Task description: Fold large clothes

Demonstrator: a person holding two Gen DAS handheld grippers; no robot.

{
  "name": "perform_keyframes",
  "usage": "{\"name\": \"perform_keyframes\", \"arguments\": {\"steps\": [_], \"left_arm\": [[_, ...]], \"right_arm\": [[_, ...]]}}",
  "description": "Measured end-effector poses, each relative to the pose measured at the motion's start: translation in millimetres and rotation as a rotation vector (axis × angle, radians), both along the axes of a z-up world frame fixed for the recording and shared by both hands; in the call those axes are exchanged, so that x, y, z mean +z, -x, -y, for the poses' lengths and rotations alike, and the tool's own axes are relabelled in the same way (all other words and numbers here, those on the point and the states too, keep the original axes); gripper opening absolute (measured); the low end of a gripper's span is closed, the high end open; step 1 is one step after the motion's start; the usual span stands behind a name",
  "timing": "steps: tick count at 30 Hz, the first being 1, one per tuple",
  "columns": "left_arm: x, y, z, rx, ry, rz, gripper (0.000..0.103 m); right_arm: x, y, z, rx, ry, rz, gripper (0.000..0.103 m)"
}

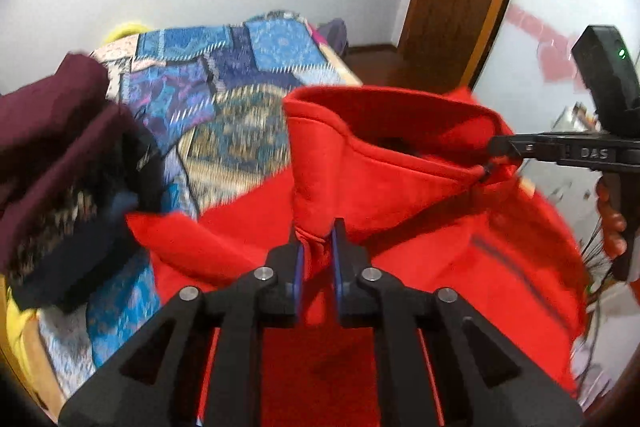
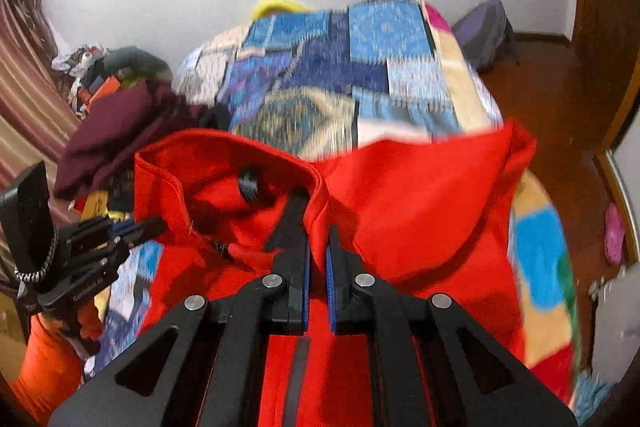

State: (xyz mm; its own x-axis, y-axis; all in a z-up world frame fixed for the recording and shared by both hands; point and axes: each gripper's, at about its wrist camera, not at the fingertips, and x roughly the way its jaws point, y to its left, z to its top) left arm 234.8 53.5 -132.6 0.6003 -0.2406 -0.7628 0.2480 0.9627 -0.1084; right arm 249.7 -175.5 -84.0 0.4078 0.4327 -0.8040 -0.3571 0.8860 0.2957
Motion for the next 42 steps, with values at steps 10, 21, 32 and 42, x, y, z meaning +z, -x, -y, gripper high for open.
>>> {"name": "perform_keyframes", "arguments": {"steps": [10,21,32,42], "left_arm": [[-34,54,-23,0.066,-0.091,-0.098,0.037],[12,29,-82,0.305,0.001,0.001,0.053],[4,-51,-31,0.198,0.009,-0.044,0.065],[-70,-28,26,0.041,-0.061,-0.15,0.065]], "right_arm": [[-20,50,22,0.008,0.038,-0.064,0.018],[26,29,33,-0.065,0.027,0.093,0.05],[14,-28,-25,0.015,0.091,0.088,0.059],[-54,-7,-16,0.126,0.166,-0.027,0.066]]}}
